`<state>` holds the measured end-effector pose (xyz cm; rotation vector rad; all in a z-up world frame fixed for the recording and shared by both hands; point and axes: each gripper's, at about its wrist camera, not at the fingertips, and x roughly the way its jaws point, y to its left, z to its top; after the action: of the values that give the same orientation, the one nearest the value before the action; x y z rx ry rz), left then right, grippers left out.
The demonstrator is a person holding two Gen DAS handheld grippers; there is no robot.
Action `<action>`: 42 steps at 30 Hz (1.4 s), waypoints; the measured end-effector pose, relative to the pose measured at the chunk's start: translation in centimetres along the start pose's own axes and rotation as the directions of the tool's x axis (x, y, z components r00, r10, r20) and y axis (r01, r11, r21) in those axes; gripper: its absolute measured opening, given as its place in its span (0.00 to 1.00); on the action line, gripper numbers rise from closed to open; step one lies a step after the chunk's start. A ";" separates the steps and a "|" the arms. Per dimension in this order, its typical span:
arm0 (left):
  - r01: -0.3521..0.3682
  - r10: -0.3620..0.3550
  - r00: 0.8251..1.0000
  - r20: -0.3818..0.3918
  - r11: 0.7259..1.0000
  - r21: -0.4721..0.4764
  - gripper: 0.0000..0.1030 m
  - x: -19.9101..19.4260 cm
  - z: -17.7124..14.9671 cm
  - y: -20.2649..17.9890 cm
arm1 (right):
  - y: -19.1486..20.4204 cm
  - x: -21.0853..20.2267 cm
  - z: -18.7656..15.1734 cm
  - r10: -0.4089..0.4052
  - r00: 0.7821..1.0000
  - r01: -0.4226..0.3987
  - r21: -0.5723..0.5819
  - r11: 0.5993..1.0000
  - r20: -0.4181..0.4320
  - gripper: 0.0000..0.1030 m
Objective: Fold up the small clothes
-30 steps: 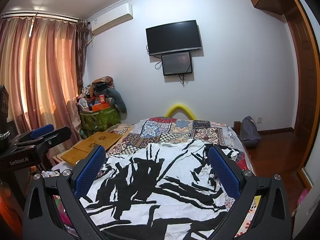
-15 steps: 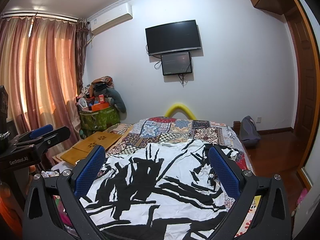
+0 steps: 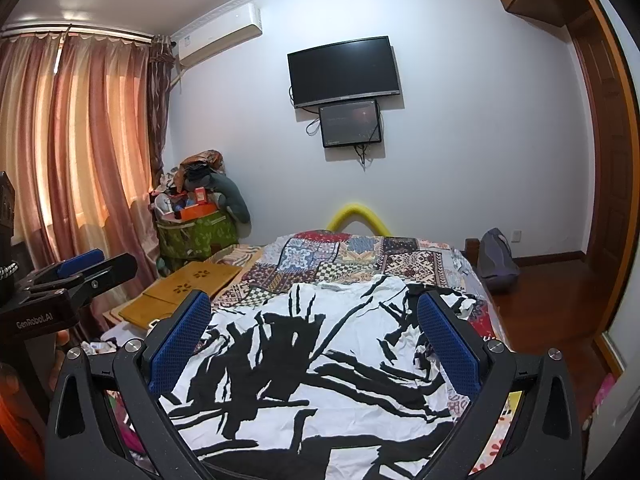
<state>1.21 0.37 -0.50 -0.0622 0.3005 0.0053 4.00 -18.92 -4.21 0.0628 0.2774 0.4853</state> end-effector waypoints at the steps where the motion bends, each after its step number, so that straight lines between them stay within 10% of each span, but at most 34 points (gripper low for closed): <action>1: 0.000 0.000 1.000 -0.003 1.000 0.001 1.00 0.2 0.0 0.1 | -0.1 0.1 0.0 0.000 1.000 0.000 0.000 1.000 -0.003 1.00; 21: -0.089 0.072 0.975 -0.209 0.993 -0.074 1.00 18.2 1.5 6.5 | -4.4 9.5 1.3 -0.076 0.992 0.069 -0.069 0.995 -0.104 1.00; 33: -0.139 0.132 0.922 -0.365 0.990 0.007 1.00 32.7 -1.4 10.3 | -8.8 20.3 0.4 -0.090 0.960 0.061 -0.115 0.991 -0.264 1.00; 42: -0.116 0.108 0.848 -0.519 0.993 0.017 1.00 42.4 -4.1 14.1 | -13.3 29.1 -1.0 -0.060 0.907 0.016 -0.108 0.994 -0.418 0.99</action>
<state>40.26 14.02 -17.85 -0.0607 0.8502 0.1094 34.40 -17.02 -14.06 -0.1510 0.6769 0.4708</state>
